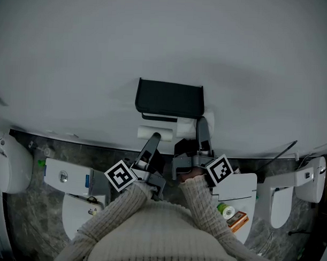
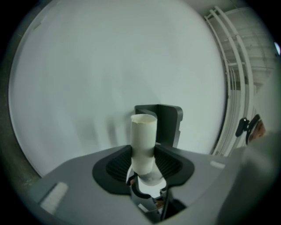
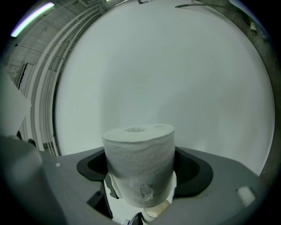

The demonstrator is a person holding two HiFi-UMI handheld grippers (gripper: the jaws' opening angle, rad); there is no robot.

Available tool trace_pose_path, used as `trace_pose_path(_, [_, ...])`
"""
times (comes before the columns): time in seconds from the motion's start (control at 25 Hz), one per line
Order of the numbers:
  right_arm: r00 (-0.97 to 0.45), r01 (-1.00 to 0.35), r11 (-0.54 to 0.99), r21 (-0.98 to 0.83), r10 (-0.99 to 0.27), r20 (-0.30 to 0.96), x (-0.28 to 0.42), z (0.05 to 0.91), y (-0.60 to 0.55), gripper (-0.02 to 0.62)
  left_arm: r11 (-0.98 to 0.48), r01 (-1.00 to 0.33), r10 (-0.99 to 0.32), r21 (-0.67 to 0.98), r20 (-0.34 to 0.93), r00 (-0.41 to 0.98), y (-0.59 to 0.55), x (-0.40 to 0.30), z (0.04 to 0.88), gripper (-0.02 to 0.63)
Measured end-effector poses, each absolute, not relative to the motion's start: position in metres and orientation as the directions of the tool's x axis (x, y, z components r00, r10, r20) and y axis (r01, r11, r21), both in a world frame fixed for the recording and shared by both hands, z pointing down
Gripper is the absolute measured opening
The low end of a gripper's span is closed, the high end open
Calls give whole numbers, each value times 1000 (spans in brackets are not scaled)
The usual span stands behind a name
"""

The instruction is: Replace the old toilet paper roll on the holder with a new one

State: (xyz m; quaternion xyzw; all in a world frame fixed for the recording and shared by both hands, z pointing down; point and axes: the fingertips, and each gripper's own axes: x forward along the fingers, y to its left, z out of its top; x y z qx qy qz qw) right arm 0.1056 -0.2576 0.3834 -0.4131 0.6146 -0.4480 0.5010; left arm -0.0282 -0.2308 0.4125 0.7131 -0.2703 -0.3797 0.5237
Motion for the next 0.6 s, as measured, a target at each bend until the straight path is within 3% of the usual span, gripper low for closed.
trace_pose_path(0.6, [-173,-11,251,-968,-954,-245,96,391,-255,423,-298,9,-796,954,-254,550,-226,-32,412,158])
